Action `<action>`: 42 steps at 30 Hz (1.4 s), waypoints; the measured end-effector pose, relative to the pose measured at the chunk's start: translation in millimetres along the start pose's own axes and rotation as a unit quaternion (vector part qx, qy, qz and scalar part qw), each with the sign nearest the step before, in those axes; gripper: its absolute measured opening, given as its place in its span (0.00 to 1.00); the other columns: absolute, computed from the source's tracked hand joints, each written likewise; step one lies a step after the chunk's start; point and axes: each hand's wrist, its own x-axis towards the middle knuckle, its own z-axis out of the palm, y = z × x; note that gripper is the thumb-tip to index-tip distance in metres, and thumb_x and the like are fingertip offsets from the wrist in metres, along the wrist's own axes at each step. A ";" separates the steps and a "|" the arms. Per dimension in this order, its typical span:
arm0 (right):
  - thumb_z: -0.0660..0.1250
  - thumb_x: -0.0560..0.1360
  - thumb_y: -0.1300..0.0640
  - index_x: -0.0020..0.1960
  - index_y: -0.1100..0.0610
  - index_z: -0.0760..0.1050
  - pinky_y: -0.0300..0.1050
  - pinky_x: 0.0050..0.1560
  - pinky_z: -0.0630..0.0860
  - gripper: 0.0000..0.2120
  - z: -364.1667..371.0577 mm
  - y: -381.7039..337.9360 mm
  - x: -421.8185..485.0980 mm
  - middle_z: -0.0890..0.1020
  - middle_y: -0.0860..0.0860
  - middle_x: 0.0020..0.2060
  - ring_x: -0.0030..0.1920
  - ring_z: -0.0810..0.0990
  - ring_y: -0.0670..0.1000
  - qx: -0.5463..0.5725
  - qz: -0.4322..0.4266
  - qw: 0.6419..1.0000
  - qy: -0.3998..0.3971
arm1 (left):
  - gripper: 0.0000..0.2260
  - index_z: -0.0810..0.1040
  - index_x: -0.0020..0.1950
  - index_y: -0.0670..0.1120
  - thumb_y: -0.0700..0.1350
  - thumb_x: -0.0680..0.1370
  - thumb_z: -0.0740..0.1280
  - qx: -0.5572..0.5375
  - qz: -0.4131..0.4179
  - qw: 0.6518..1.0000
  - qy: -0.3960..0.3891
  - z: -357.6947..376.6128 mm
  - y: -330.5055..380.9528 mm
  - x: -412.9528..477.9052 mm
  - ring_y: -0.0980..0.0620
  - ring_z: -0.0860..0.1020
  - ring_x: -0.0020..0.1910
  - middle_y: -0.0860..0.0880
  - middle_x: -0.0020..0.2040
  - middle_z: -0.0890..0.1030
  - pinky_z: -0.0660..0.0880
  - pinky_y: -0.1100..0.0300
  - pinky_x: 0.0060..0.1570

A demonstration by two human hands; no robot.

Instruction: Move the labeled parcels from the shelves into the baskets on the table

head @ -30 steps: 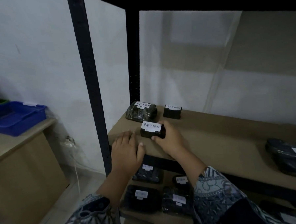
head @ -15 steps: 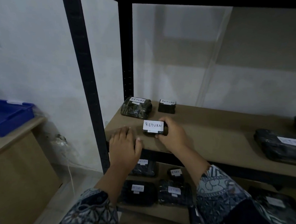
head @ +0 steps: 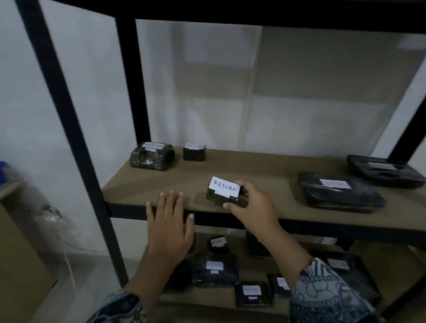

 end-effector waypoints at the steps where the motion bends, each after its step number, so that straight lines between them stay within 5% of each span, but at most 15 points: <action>1: 0.75 0.69 0.55 0.64 0.51 0.72 0.35 0.52 0.70 0.25 -11.2 7.0 -8.0 0.79 0.46 0.58 0.58 0.75 0.45 -0.003 0.000 1.000 0.004 | 0.26 0.68 0.70 0.43 0.54 0.77 0.50 -0.005 -0.002 1.000 0.001 1.4 11.1 -6.7 0.40 0.62 0.71 0.41 0.70 0.69 0.56 0.38 0.69; 6: 0.75 0.69 0.54 0.64 0.50 0.71 0.38 0.56 0.73 0.26 -64.1 45.4 -51.9 0.79 0.47 0.58 0.60 0.76 0.46 -0.018 0.004 0.999 0.030 | 0.29 0.64 0.73 0.42 0.55 0.75 0.50 -0.008 0.001 1.000 -0.022 12.0 72.9 -44.0 0.39 0.58 0.73 0.39 0.73 0.63 0.55 0.42 0.69; 11: 0.75 0.68 0.55 0.63 0.50 0.72 0.32 0.53 0.71 0.25 -126.2 93.4 -105.0 0.80 0.46 0.57 0.59 0.76 0.43 -0.031 0.021 0.998 0.052 | 0.28 0.66 0.71 0.42 0.54 0.75 0.52 -0.015 0.058 0.996 -0.068 33.3 156.9 -82.7 0.40 0.64 0.70 0.40 0.71 0.67 0.64 0.40 0.65; 16: 0.76 0.68 0.54 0.62 0.49 0.72 0.41 0.55 0.78 0.24 -194.8 152.3 -165.8 0.80 0.45 0.56 0.58 0.78 0.44 -0.066 0.059 0.993 0.081 | 0.26 0.68 0.70 0.44 0.51 0.73 0.64 -0.040 0.095 0.989 -0.103 55.5 253.4 -119.8 0.41 0.65 0.70 0.41 0.69 0.70 0.64 0.41 0.66; 21: 0.76 0.67 0.55 0.60 0.51 0.73 0.39 0.50 0.76 0.23 -262.4 209.3 -218.0 0.82 0.46 0.52 0.52 0.80 0.46 -0.083 0.122 0.983 0.111 | 0.29 0.70 0.69 0.44 0.48 0.70 0.72 -0.074 0.137 0.979 -0.131 73.3 339.9 -155.0 0.40 0.68 0.68 0.42 0.68 0.71 0.67 0.41 0.63; 29: 0.76 0.66 0.56 0.59 0.51 0.73 0.47 0.51 0.78 0.24 -341.8 298.3 -269.9 0.82 0.47 0.52 0.53 0.80 0.48 -0.074 0.203 0.963 0.162 | 0.28 0.57 0.76 0.48 0.51 0.78 0.60 -0.140 0.205 0.951 -0.187 109.8 461.3 -187.7 0.47 0.54 0.75 0.47 0.76 0.57 0.57 0.47 0.71; 36: 0.74 0.67 0.56 0.58 0.51 0.72 0.47 0.47 0.77 0.21 -397.9 364.0 -274.4 0.82 0.47 0.53 0.54 0.79 0.48 -0.103 0.231 0.948 0.192 | 0.28 0.68 0.71 0.45 0.51 0.72 0.61 -0.189 0.265 0.920 -0.218 159.7 555.3 -180.9 0.42 0.67 0.69 0.44 0.71 0.69 0.69 0.45 0.63; 42: 0.73 0.68 0.58 0.60 0.52 0.71 0.42 0.42 0.74 0.22 -455.6 423.1 -242.8 0.81 0.49 0.52 0.53 0.79 0.50 -0.132 0.253 0.937 0.203 | 0.28 0.57 0.76 0.49 0.52 0.75 0.54 -0.213 0.293 0.896 -0.256 210.2 637.5 -147.7 0.48 0.53 0.75 0.49 0.76 0.57 0.56 0.48 0.72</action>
